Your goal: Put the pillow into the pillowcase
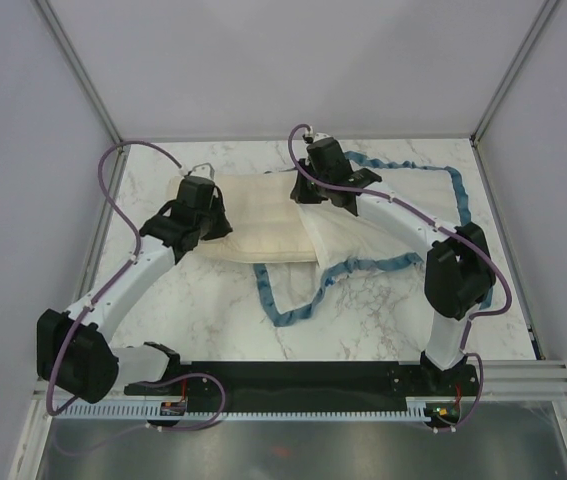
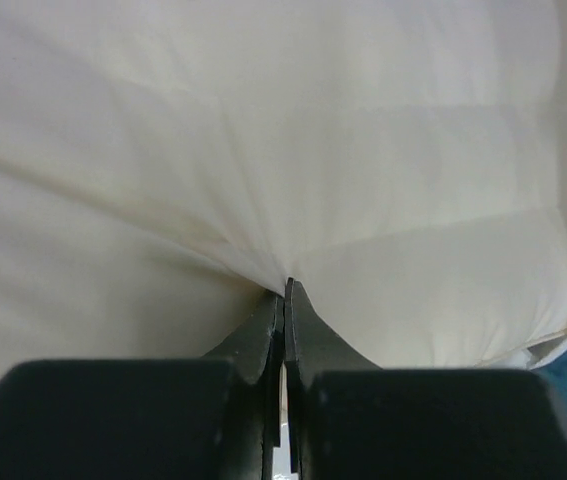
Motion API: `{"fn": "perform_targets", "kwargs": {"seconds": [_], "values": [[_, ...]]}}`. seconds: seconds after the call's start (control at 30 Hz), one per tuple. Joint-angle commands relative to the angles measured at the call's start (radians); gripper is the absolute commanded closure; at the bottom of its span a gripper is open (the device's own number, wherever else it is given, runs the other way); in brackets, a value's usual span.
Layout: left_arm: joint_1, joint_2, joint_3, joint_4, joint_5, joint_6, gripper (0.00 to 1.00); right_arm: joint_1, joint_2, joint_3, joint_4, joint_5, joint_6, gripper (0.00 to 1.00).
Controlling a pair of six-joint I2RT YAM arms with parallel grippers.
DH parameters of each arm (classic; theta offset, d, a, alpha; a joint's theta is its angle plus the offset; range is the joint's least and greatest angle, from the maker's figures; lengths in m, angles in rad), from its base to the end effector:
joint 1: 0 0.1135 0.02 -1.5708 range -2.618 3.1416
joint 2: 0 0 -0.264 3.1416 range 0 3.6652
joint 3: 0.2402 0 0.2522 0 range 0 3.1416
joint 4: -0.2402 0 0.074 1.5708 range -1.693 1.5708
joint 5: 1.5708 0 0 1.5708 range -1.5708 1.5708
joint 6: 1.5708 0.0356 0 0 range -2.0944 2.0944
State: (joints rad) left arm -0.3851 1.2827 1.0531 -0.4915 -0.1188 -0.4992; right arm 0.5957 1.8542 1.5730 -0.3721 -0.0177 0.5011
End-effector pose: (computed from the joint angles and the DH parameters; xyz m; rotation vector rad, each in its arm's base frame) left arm 0.2604 -0.1010 0.2971 -0.1934 2.2988 -0.3225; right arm 0.3579 0.2434 0.2900 -0.1186 2.2932 0.6086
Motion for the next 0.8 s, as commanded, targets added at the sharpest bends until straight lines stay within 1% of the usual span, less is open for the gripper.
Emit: {"fn": "perform_targets", "kwargs": {"seconds": [0.0,0.03,0.07,0.1,0.2,0.23,0.27,0.33,0.37,0.4,0.43,0.5,0.53,0.57,0.6,0.63,0.7,0.73,0.77], "values": [[-0.072,-0.062,-0.062,0.037,0.030,-0.050,0.98,0.004,-0.049,-0.027,-0.002,0.010,-0.021,0.98],[-0.110,-0.068,-0.103,0.039,0.006,-0.065,0.98,0.004,-0.059,-0.063,-0.002,0.010,-0.021,0.98],[-0.126,-0.075,-0.122,0.042,-0.052,-0.076,0.98,0.006,-0.065,-0.082,0.005,0.006,-0.022,0.98],[-0.138,-0.077,-0.142,0.057,-0.070,-0.087,0.98,0.006,-0.072,-0.100,0.010,-0.001,-0.021,0.98],[-0.184,-0.059,-0.203,0.100,-0.082,-0.130,0.98,0.012,-0.089,-0.148,0.027,-0.005,-0.018,0.98],[-0.204,-0.054,-0.212,0.137,-0.087,-0.150,0.98,0.015,-0.090,-0.153,0.029,-0.007,-0.018,0.97],[-0.253,-0.049,-0.219,0.155,-0.116,-0.160,0.98,0.018,-0.090,-0.153,0.027,-0.011,-0.018,0.98],[-0.309,-0.036,-0.208,0.186,-0.157,-0.180,0.98,0.029,-0.096,-0.149,0.027,-0.016,-0.021,0.97],[-0.363,-0.031,-0.185,0.192,-0.186,-0.180,0.98,0.032,-0.102,-0.149,0.027,-0.021,-0.021,0.97],[-0.385,-0.016,-0.170,0.195,-0.194,-0.171,0.98,0.036,-0.105,-0.151,0.025,-0.024,-0.024,0.97],[-0.418,-0.003,-0.142,0.208,-0.185,-0.161,0.98,0.036,-0.113,-0.156,0.021,-0.024,-0.026,0.96],[-0.432,0.036,-0.116,0.205,-0.150,-0.127,0.98,0.036,-0.130,-0.168,0.007,0.011,-0.050,0.93],[-0.437,0.041,-0.105,0.202,-0.110,-0.118,0.95,0.033,-0.138,-0.172,-0.014,0.039,-0.070,0.91],[-0.439,0.044,-0.108,0.200,-0.092,-0.107,0.92,0.021,-0.145,-0.180,-0.021,0.070,-0.075,0.85],[-0.440,0.027,-0.125,0.200,-0.082,-0.090,0.88,0.012,-0.164,-0.201,-0.024,0.077,-0.081,0.82],[-0.440,0.014,-0.136,0.185,-0.105,-0.087,0.67,0.001,-0.174,-0.211,-0.028,0.082,-0.087,0.80],[-0.437,-0.025,-0.156,0.157,-0.151,-0.093,0.43,-0.034,-0.202,-0.237,-0.033,0.119,-0.107,0.74],[-0.433,-0.060,-0.153,0.115,-0.186,-0.091,0.24,-0.042,-0.210,-0.241,-0.042,0.137,-0.114,0.72],[-0.426,-0.074,-0.147,0.091,-0.196,-0.087,0.18,-0.053,-0.214,-0.243,-0.050,0.157,-0.133,0.65]]}}
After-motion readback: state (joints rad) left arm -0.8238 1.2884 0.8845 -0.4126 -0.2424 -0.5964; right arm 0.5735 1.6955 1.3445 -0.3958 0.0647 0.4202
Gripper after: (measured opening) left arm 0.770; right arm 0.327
